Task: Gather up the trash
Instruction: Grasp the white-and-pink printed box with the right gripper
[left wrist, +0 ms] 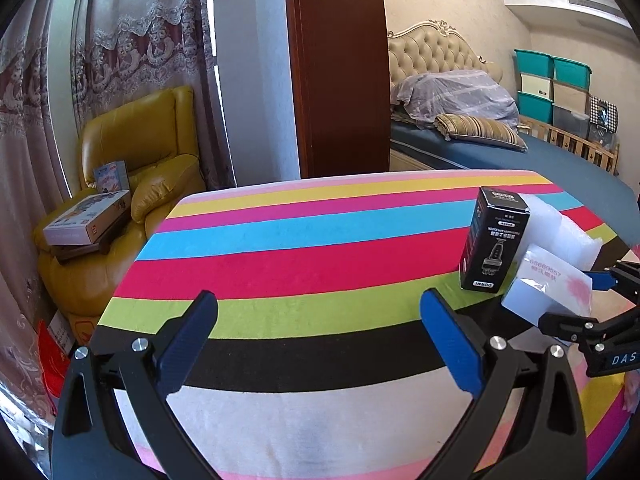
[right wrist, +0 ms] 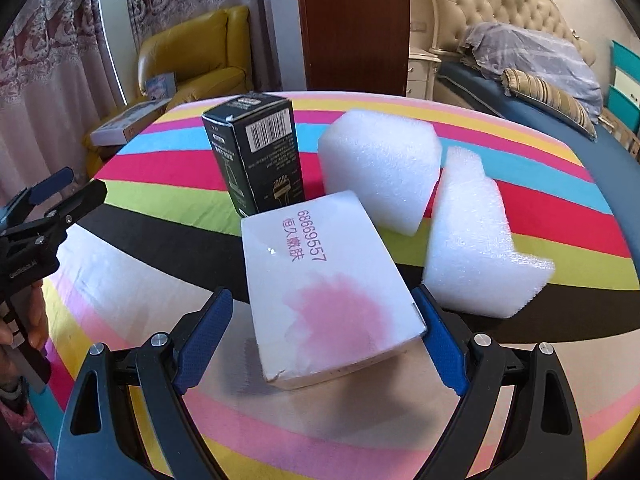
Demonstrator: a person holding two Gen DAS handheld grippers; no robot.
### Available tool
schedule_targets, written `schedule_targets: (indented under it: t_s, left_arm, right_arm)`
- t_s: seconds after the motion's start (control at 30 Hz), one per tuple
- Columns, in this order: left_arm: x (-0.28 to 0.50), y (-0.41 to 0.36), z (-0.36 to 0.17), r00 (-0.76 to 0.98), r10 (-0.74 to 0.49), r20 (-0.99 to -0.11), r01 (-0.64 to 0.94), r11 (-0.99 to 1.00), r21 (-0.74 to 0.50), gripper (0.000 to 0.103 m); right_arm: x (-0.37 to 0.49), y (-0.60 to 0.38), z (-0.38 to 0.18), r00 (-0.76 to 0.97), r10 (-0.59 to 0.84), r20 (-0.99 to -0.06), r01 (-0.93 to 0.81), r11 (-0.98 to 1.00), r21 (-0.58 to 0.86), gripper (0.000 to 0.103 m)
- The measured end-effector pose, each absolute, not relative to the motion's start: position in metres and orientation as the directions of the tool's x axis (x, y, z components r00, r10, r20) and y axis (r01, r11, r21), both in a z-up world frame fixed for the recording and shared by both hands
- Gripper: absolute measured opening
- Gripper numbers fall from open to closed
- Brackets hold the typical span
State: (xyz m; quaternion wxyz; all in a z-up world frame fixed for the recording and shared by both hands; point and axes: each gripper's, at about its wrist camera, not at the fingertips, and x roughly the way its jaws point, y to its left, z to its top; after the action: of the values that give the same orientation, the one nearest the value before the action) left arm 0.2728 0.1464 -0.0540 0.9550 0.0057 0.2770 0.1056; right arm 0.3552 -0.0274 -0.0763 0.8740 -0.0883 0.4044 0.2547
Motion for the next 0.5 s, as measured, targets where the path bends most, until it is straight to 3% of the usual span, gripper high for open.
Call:
schedule_targets:
  t_s: [0.07, 0.37, 0.5]
  left_arm:
    - [0.274, 0.147, -0.054, 0.822, 0.207, -0.530, -0.201, 0.977, 0.071, 0.098]
    - [0.279, 0.137, -0.059, 0.809, 0.208, -0.549, -0.182, 0.978, 0.102, 0.098]
    - [0.286, 0.129, -0.059, 0.816, 0.136, -0.562, -0.145, 0.989, 0.029, 0.098]
  right_arm:
    - [0.352, -0.027, -0.075, 0.553, 0.373, -0.745, -0.522, 0.852, 0.040, 0.070]
    - [0.310, -0.043, -0.067, 0.621, 0.361, -0.696, -0.524, 0.851, -0.026, 0.069]
    - [0.293, -0.062, -0.064, 0.650, 0.341, -0.679, -0.485, 0.874, -0.026, 0.069]
